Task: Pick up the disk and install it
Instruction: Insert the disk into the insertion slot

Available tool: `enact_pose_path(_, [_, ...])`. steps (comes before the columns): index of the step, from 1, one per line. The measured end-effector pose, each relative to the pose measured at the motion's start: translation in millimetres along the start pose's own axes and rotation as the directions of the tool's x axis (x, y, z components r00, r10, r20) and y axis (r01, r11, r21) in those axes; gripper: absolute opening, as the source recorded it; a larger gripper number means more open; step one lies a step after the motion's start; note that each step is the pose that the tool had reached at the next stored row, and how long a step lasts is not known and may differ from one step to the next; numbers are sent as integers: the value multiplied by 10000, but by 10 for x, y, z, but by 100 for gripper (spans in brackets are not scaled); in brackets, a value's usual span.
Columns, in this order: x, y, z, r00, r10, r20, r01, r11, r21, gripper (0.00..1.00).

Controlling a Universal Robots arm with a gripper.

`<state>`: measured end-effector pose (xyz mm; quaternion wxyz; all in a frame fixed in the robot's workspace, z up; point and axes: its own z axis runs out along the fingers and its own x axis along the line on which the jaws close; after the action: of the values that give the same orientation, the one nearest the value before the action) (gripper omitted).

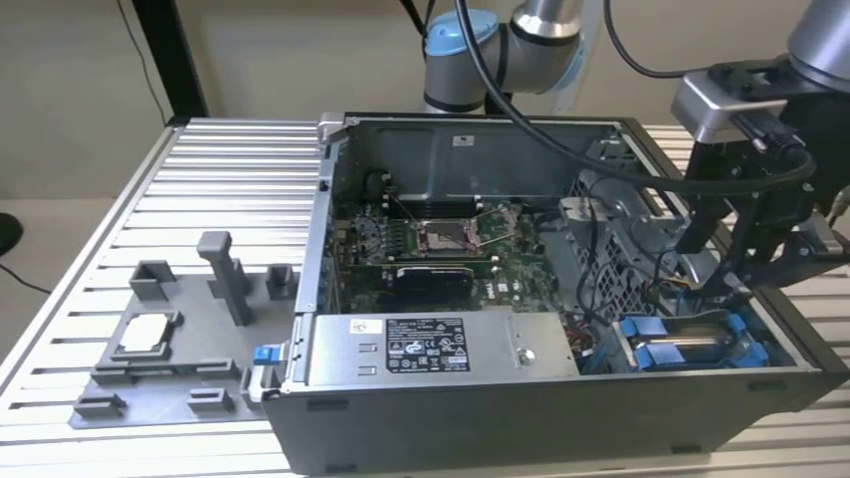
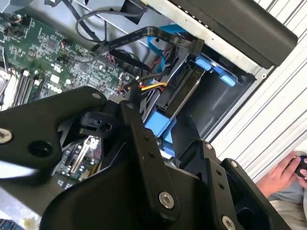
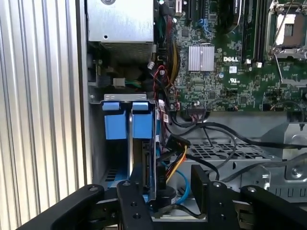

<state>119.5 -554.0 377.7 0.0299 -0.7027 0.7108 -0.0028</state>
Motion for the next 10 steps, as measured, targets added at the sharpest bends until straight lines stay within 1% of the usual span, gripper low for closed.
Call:
enact_pose_path(3, [1,2,31,10000,2,-21,-2,9999,128,100])
enact_pose_path(5, [2,3,57,10000,1,-26,-1,9998,193,100])
enact_pose_path(10, [4,7,142,10000,-2,-32,3,9996,277,100])
